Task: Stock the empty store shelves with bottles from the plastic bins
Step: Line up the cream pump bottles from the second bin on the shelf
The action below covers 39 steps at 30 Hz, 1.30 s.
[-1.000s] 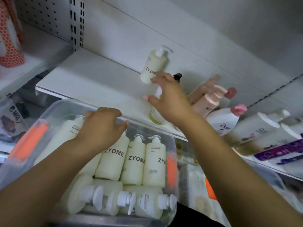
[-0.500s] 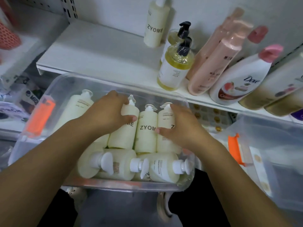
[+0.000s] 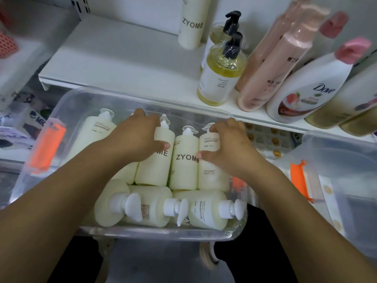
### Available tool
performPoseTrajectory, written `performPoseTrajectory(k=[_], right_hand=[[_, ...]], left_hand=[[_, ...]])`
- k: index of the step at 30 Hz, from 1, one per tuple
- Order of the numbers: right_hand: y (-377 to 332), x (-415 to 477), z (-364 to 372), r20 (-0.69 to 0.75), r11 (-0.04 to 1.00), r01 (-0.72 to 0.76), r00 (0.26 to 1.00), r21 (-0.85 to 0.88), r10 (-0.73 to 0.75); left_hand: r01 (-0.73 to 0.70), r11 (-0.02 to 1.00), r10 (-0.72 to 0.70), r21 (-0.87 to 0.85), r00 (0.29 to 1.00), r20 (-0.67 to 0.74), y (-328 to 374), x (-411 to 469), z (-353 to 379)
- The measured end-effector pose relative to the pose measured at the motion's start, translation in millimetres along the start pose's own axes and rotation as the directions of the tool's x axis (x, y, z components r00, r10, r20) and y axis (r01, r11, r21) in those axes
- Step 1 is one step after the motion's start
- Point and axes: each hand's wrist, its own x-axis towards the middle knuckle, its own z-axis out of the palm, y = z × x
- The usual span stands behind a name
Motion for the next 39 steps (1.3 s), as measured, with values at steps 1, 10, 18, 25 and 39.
performPoseTrajectory(k=[1, 10, 18, 25, 39], right_hand=[[0, 0, 0, -0.011, 1.000, 0.001, 1.000, -0.001, -0.001], [-2, -19, -9, -0.069, 0.993, 0.075, 0.995, 0.088, -0.069], [-21, -33, 8, -0.157, 0.912, 0.188, 0.978, 0.365, -0.138], [2, -14, 0, 0.174, 0.879, -0.157, 0.981, 0.450, 0.087], [-27, -13, -10, -0.026, 0.545, 0.086, 0.993, 0.834, -0.116]], left_hand=[[0.001, 1.000, -0.001, -0.001, 1.000, -0.011, -1, 0, 1], [-0.047, 0.998, 0.045, -0.051, 0.998, -0.031, -3, 3, 6], [-0.015, 0.994, 0.010, -0.105, 0.999, -0.049, 0, 10, 4], [0.008, 0.973, -0.019, -0.231, 0.999, -0.046, -1, 4, -1], [0.097, 0.354, 0.282, -0.930, 0.937, 0.205, 16, -18, -26]])
